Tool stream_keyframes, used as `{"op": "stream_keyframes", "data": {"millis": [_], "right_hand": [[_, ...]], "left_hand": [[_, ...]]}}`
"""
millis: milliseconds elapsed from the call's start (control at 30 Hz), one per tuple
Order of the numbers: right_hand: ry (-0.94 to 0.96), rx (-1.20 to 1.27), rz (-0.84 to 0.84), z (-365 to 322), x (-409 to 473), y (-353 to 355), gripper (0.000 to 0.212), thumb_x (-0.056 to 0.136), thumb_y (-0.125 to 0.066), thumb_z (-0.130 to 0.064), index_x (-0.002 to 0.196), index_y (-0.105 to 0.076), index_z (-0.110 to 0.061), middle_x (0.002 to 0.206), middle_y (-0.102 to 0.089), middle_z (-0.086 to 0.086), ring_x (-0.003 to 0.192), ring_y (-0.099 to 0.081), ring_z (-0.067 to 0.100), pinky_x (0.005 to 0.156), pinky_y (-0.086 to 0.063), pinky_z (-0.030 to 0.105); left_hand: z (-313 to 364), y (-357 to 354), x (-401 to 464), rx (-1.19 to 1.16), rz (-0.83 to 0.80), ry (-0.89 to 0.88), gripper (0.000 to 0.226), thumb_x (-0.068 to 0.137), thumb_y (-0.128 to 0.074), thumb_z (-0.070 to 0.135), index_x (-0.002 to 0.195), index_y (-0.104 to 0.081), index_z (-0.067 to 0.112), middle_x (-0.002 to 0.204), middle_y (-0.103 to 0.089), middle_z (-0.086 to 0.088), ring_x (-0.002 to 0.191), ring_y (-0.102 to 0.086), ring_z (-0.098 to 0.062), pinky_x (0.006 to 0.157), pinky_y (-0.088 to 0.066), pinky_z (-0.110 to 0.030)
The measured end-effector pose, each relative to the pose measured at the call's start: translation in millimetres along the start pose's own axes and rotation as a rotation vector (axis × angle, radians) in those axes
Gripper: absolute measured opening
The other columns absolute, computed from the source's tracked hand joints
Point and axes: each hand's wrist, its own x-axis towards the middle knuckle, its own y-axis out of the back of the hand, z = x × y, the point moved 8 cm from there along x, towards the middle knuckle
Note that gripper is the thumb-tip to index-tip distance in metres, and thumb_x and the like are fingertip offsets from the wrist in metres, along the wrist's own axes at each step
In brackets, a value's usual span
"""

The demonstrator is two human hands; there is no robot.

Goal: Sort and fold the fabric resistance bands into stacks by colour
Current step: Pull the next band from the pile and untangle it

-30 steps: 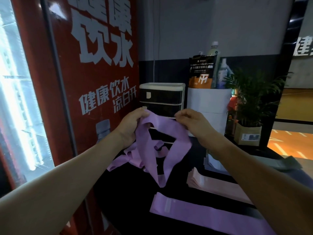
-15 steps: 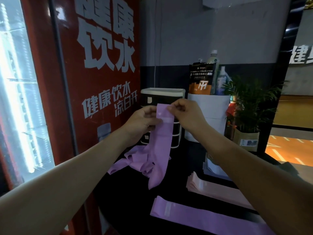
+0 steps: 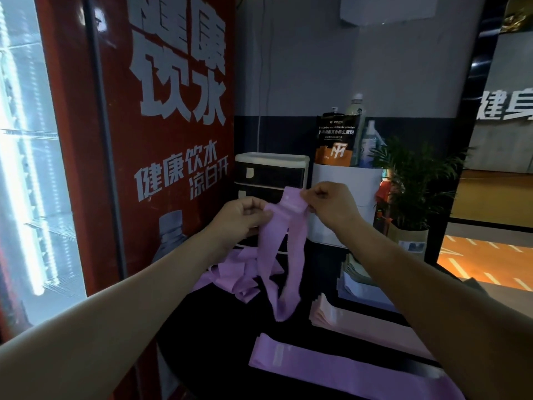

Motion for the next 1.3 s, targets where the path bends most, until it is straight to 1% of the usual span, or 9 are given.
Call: {"op": "stream_keyframes", "data": {"millis": [133, 233, 433, 567, 733, 900, 1033, 1133, 1300], "right_hand": [[0.116, -0.101, 0.001, -20.5, -8.4, -4.9, 0.021, 0.09, -0.06, -0.03, 0.097, -0.062, -0.01, 0.085, -0.06, -0.001, 0.078, -0.055, 0.011, 0.066, -0.043, 0.019], [0.258, -0.165, -0.172, -44.8, -21.3, -24.7, 0.024, 0.089, -0.06, -0.034, 0.093, -0.066, -0.011, 0.082, -0.062, -0.003, 0.075, -0.057, 0.007, 0.066, -0.045, 0.017], [0.283, -0.182, -0.118, -50.9, -21.1, -27.1, 0.013, 0.091, -0.057, -0.014, 0.091, -0.068, -0.008, 0.084, -0.063, -0.001, 0.069, -0.053, 0.002, 0.061, -0.041, 0.007], [0.207, -0.173, -0.048, -46.9, -16.7, -20.0, 0.02, 0.095, -0.049, -0.014, 0.098, -0.067, -0.005, 0.087, -0.063, 0.004, 0.074, -0.055, 0.012, 0.062, -0.041, 0.016], [0.099, -0.085, -0.03, -40.1, -15.7, -12.4, 0.023, 0.095, -0.049, -0.013, 0.091, -0.068, 0.001, 0.083, -0.064, 0.016, 0.073, -0.059, 0.023, 0.069, -0.051, 0.03], [0.046, 0.051, -0.049, -44.9, -14.6, -12.4, 0.019, 0.089, -0.061, -0.017, 0.084, -0.07, -0.002, 0.086, -0.068, 0.02, 0.087, -0.066, 0.035, 0.084, -0.054, 0.05], [0.027, 0.148, -0.098, -50.6, -14.1, -13.1, 0.023, 0.093, -0.056, -0.022, 0.075, -0.067, -0.013, 0.08, -0.069, 0.013, 0.079, -0.066, 0.026, 0.085, -0.055, 0.042], [0.095, 0.112, -0.142, -59.9, -15.0, -7.1, 0.024, 0.096, -0.05, -0.019, 0.089, -0.069, -0.007, 0.081, -0.069, 0.005, 0.074, -0.064, 0.014, 0.076, -0.051, 0.027], [0.317, -0.164, 0.022, -83.1, -15.2, 19.0, 0.015, 0.092, -0.056, -0.015, 0.104, -0.064, -0.01, 0.091, -0.06, -0.002, 0.072, -0.051, 0.002, 0.061, -0.039, 0.002]], "left_hand": [[10.9, -1.4, 1.2, -0.004, 0.021, -0.025, 0.011, 0.09, -0.056, 0.004, 0.084, -0.06, 0.013, 0.08, -0.063, -0.002, 0.075, -0.06, -0.011, 0.074, -0.053, -0.023], [15.8, -3.8, -0.5, 0.005, 0.016, -0.051, 0.01, 0.091, -0.055, 0.006, 0.086, -0.061, 0.013, 0.085, -0.065, -0.003, 0.079, -0.062, -0.011, 0.077, -0.053, -0.026], [13.3, -0.7, -3.3, 0.06, 0.023, -0.04, 0.008, 0.094, -0.053, 0.017, 0.093, -0.061, 0.016, 0.095, -0.061, -0.011, 0.088, -0.056, -0.021, 0.085, -0.048, -0.038], [8.1, -9.3, -8.5, 0.18, -0.02, -0.005, 0.022, 0.089, -0.062, 0.018, 0.108, -0.055, 0.011, 0.097, -0.06, -0.006, 0.088, -0.057, -0.018, 0.077, -0.049, -0.028], [31.7, 6.2, -15.9, 0.258, 0.307, -0.225, 0.022, 0.086, -0.065, 0.015, 0.103, -0.051, 0.016, 0.096, -0.051, 0.0, 0.083, -0.052, -0.008, 0.068, -0.046, -0.011], [52.6, -22.7, -18.7, 0.37, 0.091, -0.38, 0.034, 0.078, -0.073, 0.012, 0.105, -0.053, 0.013, 0.103, -0.06, 0.001, 0.092, -0.06, -0.007, 0.079, -0.052, -0.017], [60.1, -18.1, -15.5, 0.304, 0.161, -0.42, 0.023, 0.082, -0.066, 0.002, 0.102, -0.057, 0.009, 0.097, -0.06, 0.004, 0.09, -0.06, -0.005, 0.081, -0.052, -0.02], [65.1, -11.9, -14.1, 0.241, 0.22, -0.395, 0.017, 0.091, -0.057, 0.009, 0.108, -0.062, 0.006, 0.097, -0.064, 0.002, 0.089, -0.06, -0.003, 0.076, -0.049, -0.013], [74.8, -11.6, -9.6, 0.241, 0.235, -0.337, 0.023, 0.094, -0.049, 0.004, 0.113, -0.062, 0.011, 0.098, -0.067, 0.002, 0.084, -0.061, 0.0, 0.071, -0.047, -0.012]]}}
